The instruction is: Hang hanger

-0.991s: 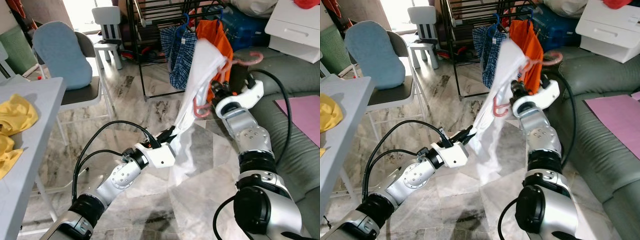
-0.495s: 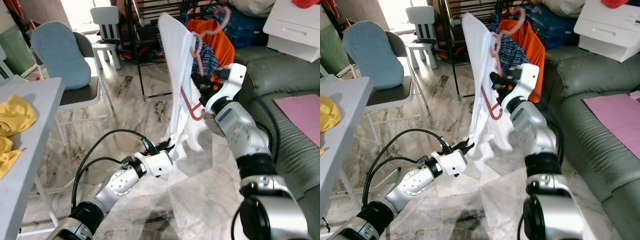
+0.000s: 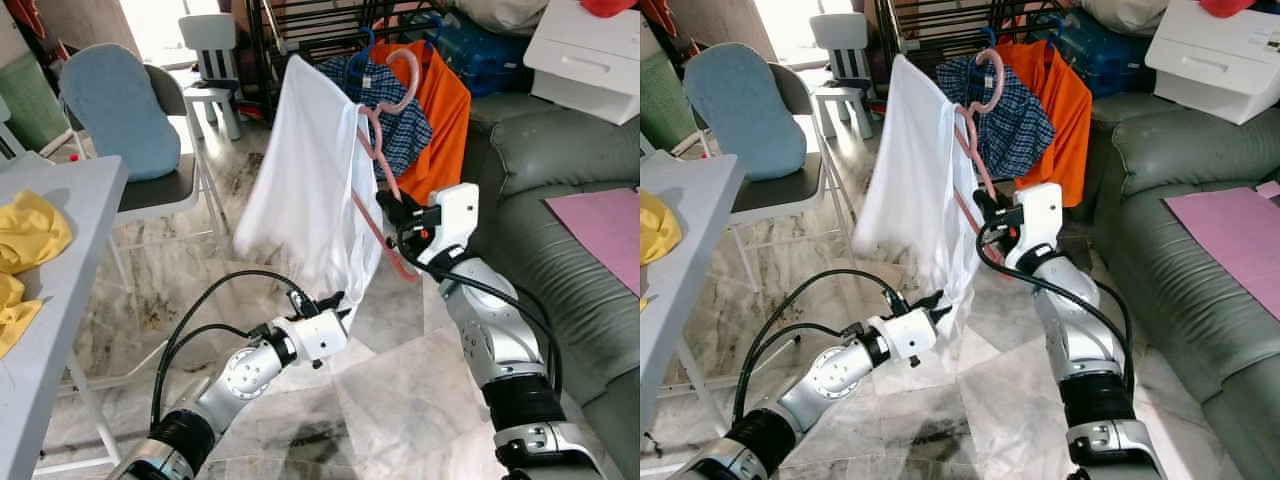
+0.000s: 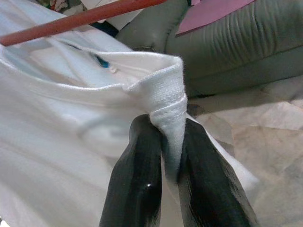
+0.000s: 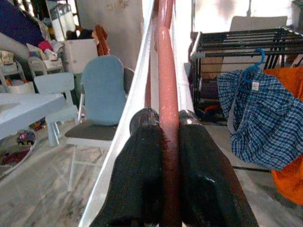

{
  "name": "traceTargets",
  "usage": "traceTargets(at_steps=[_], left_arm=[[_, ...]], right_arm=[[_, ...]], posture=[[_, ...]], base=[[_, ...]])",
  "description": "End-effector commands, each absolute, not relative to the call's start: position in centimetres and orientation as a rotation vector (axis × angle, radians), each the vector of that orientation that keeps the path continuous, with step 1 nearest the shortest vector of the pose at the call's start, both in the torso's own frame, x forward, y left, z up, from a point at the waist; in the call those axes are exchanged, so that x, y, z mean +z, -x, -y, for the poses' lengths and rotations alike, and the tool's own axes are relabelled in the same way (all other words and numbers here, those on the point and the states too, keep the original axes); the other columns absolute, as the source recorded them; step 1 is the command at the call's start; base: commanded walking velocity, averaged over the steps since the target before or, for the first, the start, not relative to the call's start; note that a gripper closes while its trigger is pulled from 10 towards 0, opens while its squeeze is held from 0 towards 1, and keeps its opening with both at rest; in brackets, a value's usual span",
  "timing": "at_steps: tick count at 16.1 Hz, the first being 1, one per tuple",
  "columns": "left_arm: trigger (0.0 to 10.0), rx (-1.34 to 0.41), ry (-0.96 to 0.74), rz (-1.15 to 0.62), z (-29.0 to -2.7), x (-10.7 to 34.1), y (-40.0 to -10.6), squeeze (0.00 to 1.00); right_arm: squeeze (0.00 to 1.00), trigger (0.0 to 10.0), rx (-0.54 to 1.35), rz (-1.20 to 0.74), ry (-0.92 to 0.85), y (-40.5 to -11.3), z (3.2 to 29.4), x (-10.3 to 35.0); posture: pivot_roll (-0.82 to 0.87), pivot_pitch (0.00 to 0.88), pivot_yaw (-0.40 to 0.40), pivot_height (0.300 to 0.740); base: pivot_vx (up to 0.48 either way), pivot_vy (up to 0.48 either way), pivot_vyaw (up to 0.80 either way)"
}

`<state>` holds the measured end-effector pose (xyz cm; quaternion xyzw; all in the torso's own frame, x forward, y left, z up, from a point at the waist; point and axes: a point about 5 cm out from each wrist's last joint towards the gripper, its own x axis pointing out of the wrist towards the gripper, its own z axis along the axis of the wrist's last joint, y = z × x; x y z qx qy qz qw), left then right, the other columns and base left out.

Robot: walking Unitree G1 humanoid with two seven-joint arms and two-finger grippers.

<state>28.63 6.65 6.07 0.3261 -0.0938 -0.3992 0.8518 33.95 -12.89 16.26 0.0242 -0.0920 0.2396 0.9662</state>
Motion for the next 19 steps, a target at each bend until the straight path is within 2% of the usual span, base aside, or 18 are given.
traceTargets(at_steps=[1,4,7,11,15,19], left_arm=[[10.0,-0.833,-0.685,0.161,-7.2,5.6,-28.7,1.0],[10.0,-0.861,-0.658,0.136,-7.2,5.3,-28.4,1.0],[10.0,-0.878,-0.623,0.113,-7.6,5.0,-28.1,1.0],[10.0,-0.813,-0.623,0.151,-9.8,5.6,-27.9,1.0],[10.0,-0.769,-0.631,0.189,-11.8,6.6,-27.4,1.0],[10.0,-0.759,-0.686,0.204,-13.1,7.5,-27.5,1.0]], right_arm=[[0.0,10.0,0.51,0.318,-0.03,-33.5,12.2,18.4],[0.0,10.0,0.574,0.326,-0.048,-32.9,11.6,17.8],[0.0,10.0,0.535,0.331,-0.025,-33.0,12.0,17.5],[0.0,10.0,0.535,0.288,0.014,-32.6,13.1,15.9],[0.0,10.0,0.694,0.22,0.0,-31.1,13.8,14.0],[0.0,10.0,0.853,0.127,0.058,-28.9,16.7,12.9]], posture=[[-0.2,0.0,0.042,0.74],[-0.2,0.0,0.044,0.74],[-0.2,0.0,0.044,0.74],[-0.19,0.0,0.042,0.74],[-0.17,0.0,0.037,0.74],[-0.18,0.0,0.044,0.74]], base=[[0.0,0.0,0.0],[0.0,0.0,0.0],[0.0,0.0,0.0],[0.0,0.0,0.0],[0.0,0.0,0.0],[0.0,0.0,0.0]])
